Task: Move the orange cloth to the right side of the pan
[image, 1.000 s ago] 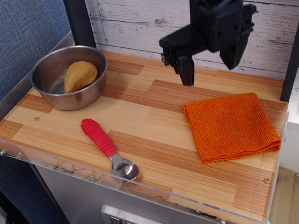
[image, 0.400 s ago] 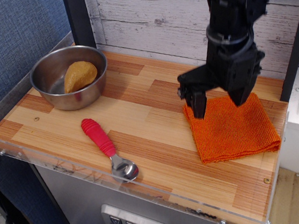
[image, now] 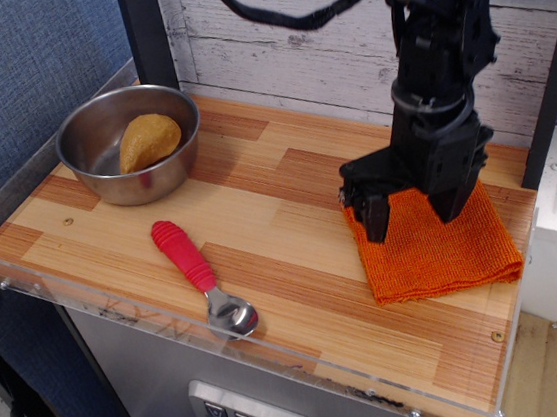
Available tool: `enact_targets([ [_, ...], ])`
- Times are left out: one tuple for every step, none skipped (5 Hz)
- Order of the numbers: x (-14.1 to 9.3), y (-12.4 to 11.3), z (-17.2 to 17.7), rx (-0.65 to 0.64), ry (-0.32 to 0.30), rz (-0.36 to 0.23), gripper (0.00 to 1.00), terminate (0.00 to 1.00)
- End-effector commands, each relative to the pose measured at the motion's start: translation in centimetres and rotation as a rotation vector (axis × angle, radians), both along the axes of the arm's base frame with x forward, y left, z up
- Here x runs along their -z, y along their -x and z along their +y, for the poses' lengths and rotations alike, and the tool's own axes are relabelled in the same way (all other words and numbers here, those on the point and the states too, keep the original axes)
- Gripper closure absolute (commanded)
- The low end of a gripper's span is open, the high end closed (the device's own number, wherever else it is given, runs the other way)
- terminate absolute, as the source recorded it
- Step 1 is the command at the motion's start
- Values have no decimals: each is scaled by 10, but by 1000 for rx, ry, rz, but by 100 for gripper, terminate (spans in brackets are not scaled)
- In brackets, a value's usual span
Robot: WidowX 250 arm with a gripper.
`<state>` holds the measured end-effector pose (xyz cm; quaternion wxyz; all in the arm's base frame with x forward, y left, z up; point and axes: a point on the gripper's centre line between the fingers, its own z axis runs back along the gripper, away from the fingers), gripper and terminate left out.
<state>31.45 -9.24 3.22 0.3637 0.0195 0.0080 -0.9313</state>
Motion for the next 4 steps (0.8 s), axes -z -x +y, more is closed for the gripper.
enact_targets([
  [2, -10, -4, -16, -22, -127, 0, 0],
  [5, -11, -1, -40, -19, -133, 0, 0],
  [8, -14, 3, -59, -38, -154, 0, 0],
  [9, -17, 13, -111, -17, -128, 0, 0],
])
